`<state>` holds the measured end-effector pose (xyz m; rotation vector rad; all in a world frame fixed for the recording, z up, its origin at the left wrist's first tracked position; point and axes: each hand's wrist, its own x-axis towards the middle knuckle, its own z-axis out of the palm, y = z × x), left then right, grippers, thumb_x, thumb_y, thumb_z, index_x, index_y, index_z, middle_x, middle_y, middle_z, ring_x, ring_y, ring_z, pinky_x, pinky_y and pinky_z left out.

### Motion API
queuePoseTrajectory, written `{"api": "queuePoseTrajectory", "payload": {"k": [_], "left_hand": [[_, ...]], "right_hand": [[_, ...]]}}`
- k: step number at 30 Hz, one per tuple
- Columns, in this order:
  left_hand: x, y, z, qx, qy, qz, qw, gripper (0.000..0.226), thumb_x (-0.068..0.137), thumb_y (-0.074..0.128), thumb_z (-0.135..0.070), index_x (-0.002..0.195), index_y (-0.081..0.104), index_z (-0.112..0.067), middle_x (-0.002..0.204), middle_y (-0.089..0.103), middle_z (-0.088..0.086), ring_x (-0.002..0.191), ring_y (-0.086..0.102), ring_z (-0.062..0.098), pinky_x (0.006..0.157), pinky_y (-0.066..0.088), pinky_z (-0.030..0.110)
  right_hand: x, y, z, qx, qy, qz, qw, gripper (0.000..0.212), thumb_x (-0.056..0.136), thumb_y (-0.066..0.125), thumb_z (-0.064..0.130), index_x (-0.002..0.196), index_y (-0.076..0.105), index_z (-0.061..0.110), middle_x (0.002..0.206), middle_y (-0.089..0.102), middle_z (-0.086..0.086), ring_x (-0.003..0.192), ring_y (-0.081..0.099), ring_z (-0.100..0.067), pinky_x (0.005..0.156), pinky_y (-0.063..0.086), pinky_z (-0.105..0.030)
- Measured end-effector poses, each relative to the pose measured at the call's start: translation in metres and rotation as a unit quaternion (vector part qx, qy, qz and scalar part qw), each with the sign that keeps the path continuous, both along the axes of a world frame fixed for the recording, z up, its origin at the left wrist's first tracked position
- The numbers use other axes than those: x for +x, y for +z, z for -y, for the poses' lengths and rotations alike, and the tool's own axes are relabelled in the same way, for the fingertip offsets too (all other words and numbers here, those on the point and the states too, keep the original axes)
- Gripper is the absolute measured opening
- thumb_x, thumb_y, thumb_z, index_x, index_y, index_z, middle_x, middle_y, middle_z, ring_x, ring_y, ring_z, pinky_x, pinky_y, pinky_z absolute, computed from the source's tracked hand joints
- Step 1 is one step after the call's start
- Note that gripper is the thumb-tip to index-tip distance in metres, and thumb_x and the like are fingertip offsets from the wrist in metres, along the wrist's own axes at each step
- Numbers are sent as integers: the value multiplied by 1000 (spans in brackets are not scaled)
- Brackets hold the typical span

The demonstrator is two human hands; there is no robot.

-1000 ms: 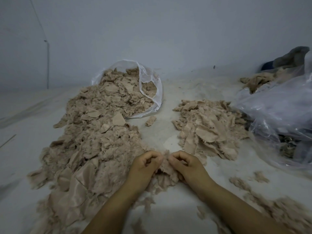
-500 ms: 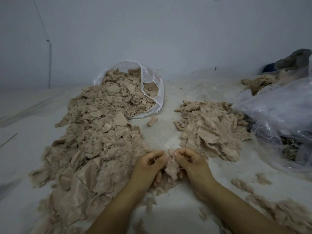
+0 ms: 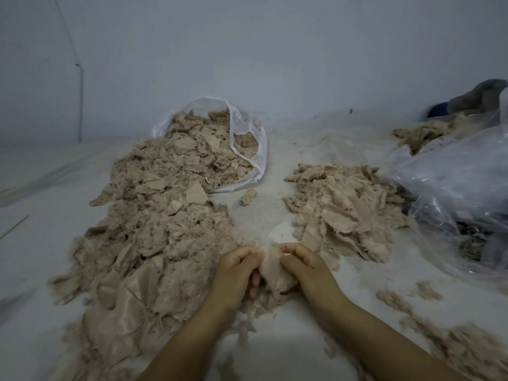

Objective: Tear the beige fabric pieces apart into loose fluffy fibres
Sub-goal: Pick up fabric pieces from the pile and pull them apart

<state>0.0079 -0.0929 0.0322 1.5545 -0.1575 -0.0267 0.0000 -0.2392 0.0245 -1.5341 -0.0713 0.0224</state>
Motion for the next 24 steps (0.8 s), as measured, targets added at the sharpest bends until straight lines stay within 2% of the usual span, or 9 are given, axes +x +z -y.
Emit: {"api": "queuePoseTrajectory", "payload": {"k": [3,7,9,10,12,14,16,21,24], "left_hand": [[1,-2,3,3,14,5,1000,33,94,45,-5,64,57,-10,47,46,4,36,37,12,35,30,18],[11,-4,-6,-49,98,2,994,24,95,43,-4,79,60,-9,57,51,5,35,34,7,33,24,16],[8,-4,-6,-45,42,-1,998,17,94,55,-28,95,64,-14,60,54,11,35,38,10,35,28,17],[5,-5,-3,-42,-13,-19,999,25,88,62,-37,103,63,-19,57,54,9,35,41,12,35,31,19],[1,-9,5,-51,-78,-61,994,43,77,73,-29,116,55,-21,63,59,5,37,49,13,36,39,20],[2,-9,9,-58,-58,-59,995,28,84,66,-10,111,59,-13,64,61,6,40,53,13,39,44,20],[5,-7,3,-58,-23,-59,996,12,91,56,-7,99,65,-3,54,56,6,40,51,12,40,45,19],[3,-6,-3,-15,-45,-23,999,19,90,58,-10,83,75,-15,49,54,5,39,48,13,38,40,20],[3,-7,2,3,-10,-18,1000,24,89,60,-8,73,75,-16,45,53,3,35,46,11,37,38,18]], "right_hand": [[-2,0,-2,-15,5,17,1000,13,90,63,17,89,64,5,76,69,-20,67,64,-31,64,53,-38],[3,1,3,66,-67,12,995,18,91,59,10,74,58,9,56,58,-10,50,50,-17,50,42,-25],[3,3,4,97,-69,15,993,12,91,60,13,81,60,7,59,63,-10,52,56,-16,52,48,-22],[3,4,3,104,-61,17,993,11,91,61,15,86,59,6,63,65,-12,55,60,-18,54,50,-23],[1,4,1,119,-45,20,992,12,90,62,17,94,57,6,69,69,-16,60,64,-24,57,53,-28],[2,4,1,138,-37,11,990,13,89,62,16,97,57,6,74,70,-18,64,65,-27,61,53,-32],[4,4,3,156,-45,-11,987,13,87,64,11,97,58,6,79,67,-19,71,61,-28,64,50,-33],[3,1,6,131,1,-37,991,34,74,76,16,99,59,1,83,69,-18,71,66,-26,63,53,-32],[0,2,2,117,-18,-15,993,15,76,75,13,81,63,5,73,70,-14,65,67,-23,57,52,-28]]}}
